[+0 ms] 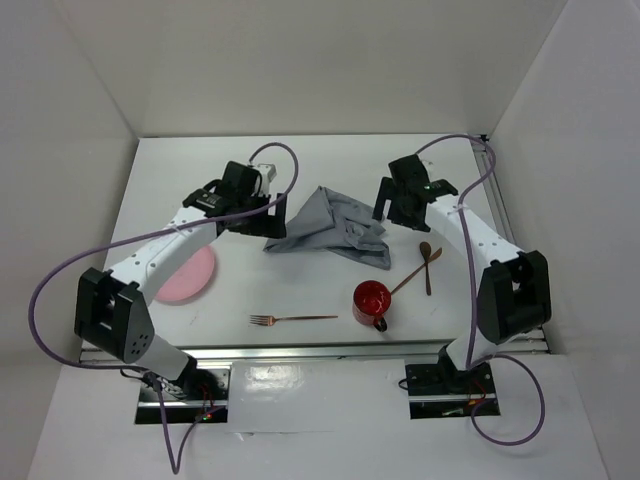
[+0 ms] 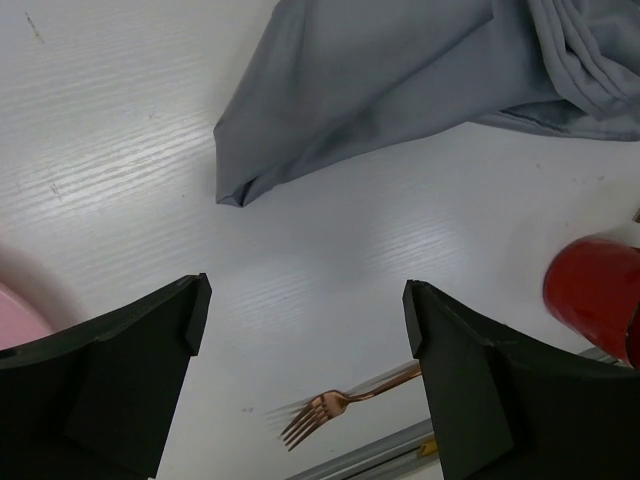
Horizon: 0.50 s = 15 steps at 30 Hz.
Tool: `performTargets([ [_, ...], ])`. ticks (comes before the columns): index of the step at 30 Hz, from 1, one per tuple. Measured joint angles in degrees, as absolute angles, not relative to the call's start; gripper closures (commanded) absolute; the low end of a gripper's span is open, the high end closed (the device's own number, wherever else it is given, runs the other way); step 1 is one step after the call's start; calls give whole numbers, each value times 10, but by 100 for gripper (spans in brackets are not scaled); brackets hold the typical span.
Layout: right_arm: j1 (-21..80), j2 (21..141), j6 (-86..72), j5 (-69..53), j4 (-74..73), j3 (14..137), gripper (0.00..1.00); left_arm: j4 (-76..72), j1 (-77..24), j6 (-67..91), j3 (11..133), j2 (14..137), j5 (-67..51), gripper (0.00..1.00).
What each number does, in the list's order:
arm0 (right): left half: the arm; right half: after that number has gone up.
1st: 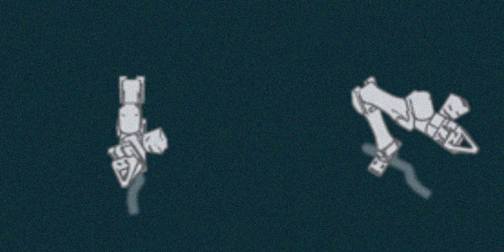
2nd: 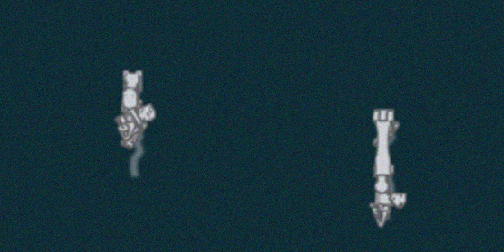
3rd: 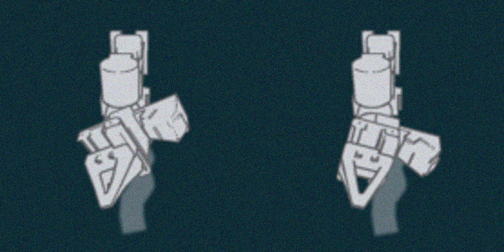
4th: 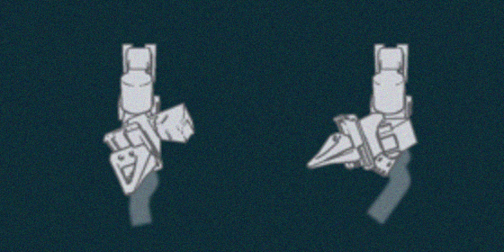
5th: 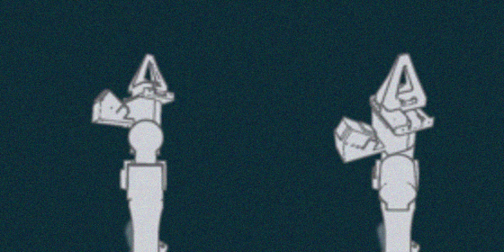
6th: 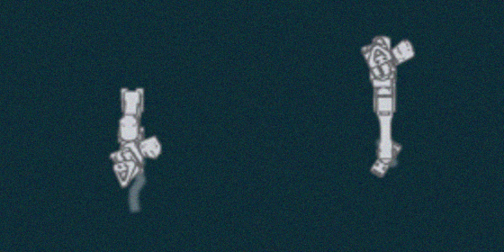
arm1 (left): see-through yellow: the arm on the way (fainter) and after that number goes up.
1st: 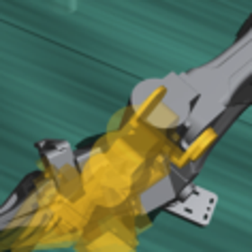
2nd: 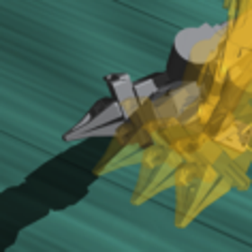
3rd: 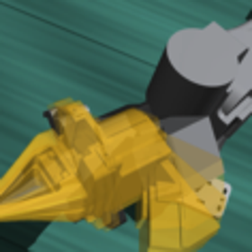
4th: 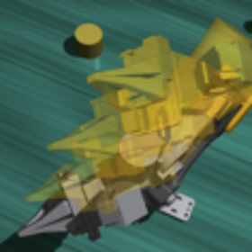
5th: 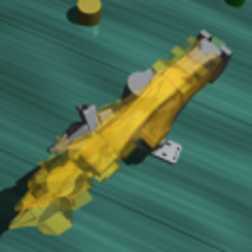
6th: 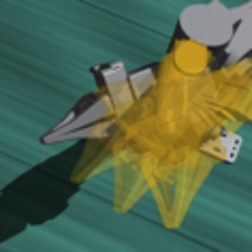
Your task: Set the dinner table for one person
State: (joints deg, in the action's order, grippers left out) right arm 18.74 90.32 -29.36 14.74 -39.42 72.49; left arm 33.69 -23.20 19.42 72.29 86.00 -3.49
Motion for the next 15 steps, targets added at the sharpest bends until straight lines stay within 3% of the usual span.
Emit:
performTargets([
  [4, 187, 893, -289, 145, -381, 725, 0, 357, -273, 194, 749, 893, 36, 1],
  [15, 192, 831, -239, 66, -373, 683, 0, 367, -371, 194, 818, 984, 106, 23],
])
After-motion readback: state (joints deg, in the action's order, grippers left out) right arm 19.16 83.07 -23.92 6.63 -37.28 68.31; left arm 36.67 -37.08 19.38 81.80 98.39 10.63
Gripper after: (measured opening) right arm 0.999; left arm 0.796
